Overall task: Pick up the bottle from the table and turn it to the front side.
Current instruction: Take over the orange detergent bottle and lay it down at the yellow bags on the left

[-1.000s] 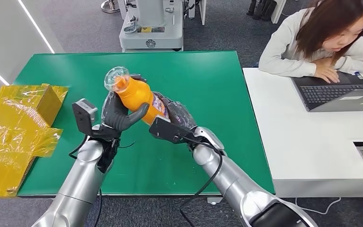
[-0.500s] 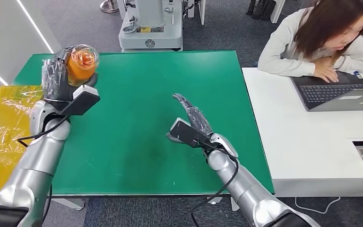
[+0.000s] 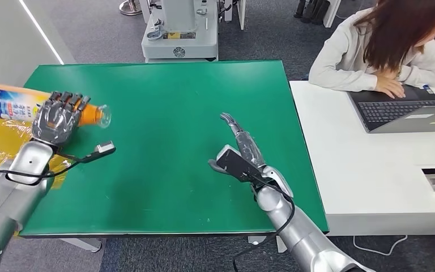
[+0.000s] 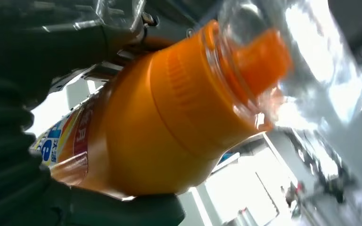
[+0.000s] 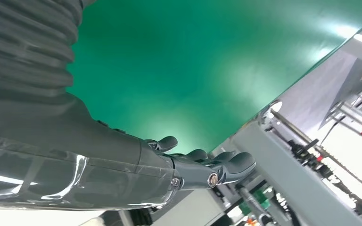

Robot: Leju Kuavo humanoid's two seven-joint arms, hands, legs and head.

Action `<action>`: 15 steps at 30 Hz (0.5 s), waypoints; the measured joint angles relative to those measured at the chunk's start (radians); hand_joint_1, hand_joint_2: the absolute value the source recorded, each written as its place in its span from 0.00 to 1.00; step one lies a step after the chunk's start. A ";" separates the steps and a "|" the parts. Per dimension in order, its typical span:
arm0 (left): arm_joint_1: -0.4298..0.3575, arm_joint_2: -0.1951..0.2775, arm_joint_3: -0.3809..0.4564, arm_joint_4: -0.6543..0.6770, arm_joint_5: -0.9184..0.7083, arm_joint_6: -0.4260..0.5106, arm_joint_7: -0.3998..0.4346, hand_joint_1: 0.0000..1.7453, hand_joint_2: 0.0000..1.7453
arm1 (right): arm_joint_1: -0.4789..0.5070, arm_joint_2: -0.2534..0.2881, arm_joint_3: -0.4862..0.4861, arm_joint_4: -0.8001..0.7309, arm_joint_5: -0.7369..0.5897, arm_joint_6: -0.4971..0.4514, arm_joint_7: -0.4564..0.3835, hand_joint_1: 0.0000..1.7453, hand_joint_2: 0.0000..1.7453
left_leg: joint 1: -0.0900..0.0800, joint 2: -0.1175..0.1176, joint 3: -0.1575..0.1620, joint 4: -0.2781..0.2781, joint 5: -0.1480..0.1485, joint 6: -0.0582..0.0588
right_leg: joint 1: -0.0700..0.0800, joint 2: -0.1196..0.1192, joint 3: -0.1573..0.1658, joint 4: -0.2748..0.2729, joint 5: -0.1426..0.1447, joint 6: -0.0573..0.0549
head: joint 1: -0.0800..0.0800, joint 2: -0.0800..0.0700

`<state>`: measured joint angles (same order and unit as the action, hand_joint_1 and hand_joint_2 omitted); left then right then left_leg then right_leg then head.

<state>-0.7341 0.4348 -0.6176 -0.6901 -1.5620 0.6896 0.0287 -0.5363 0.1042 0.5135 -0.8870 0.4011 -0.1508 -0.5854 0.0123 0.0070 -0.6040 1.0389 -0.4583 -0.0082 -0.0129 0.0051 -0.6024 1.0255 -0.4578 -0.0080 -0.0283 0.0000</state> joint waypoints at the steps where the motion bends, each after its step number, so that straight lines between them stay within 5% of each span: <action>1: 0.011 0.013 -0.024 0.027 0.000 0.000 -0.001 1.00 1.00 | 0.012 -0.005 -0.006 -0.012 0.002 0.000 -0.001 0.00 1.00 | 0.000 0.001 0.000 0.000 0.000 0.000 | 0.000 0.001 0.000 0.000 0.000 0.000 | 0.000 0.000; 15: 0.121 0.084 -0.030 0.307 0.045 -0.154 -0.097 1.00 1.00 | 0.140 -0.042 -0.045 -0.161 0.020 0.025 -0.009 0.00 1.00 | 0.000 -0.001 -0.001 -0.001 -0.001 -0.001 | 0.000 -0.002 -0.001 0.000 -0.001 -0.001 | 0.000 0.000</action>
<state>-0.6134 0.5191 -0.6471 -0.3826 -1.5167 0.5360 -0.0687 -0.3963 0.0627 0.4688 -1.0482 0.4208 -0.1259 -0.5948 0.0125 0.0057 -0.6049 1.0374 -0.4589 -0.0093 -0.0128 0.0035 -0.6030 1.0254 -0.4587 -0.0088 -0.0281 0.0000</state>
